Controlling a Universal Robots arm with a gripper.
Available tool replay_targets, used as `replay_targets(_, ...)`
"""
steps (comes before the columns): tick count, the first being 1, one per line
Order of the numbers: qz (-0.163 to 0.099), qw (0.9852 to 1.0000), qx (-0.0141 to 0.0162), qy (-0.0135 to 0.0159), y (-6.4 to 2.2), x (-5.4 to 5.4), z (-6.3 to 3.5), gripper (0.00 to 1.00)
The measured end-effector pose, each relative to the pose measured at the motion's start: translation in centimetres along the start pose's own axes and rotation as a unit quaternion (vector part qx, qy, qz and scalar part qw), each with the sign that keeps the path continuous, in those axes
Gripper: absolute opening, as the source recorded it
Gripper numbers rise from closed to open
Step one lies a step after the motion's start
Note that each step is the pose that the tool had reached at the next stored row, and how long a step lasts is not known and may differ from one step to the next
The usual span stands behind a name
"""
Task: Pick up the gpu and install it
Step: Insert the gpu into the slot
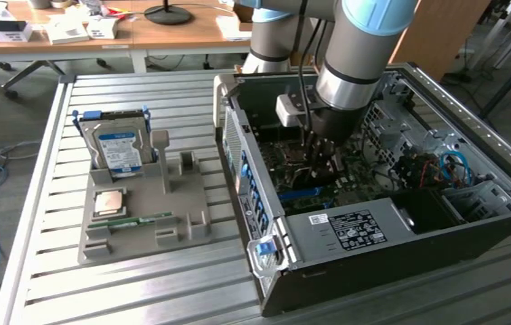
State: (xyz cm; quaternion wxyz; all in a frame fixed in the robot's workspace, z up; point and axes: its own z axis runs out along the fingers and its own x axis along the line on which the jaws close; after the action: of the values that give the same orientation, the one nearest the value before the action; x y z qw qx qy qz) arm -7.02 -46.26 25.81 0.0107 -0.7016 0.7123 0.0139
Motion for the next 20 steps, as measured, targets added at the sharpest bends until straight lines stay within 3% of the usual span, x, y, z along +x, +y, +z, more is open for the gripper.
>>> replay_targets(20, 0.000, 1.0000, 0.0000, 0.0000, 0.06, 0.02, 0.48, 0.26)
